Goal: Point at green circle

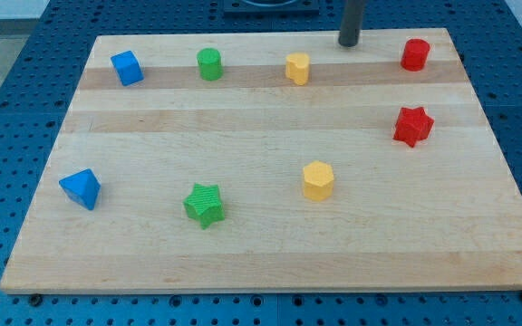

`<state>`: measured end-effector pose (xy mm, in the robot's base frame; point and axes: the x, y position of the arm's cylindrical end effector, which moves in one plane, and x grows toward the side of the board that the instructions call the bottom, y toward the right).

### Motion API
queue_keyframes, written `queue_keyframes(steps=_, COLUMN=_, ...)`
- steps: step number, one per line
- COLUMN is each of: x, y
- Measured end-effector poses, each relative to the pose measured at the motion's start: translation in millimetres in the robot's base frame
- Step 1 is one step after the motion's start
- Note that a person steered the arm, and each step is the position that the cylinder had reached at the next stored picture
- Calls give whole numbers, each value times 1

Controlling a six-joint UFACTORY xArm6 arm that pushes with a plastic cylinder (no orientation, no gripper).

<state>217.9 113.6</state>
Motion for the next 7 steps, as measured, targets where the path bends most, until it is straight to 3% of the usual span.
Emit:
queue_keyframes(steps=4, x=0, y=-106)
queue_keyframes(steps=6, x=0, y=-124)
queue_keyframes(steps=7, x=0, y=-176)
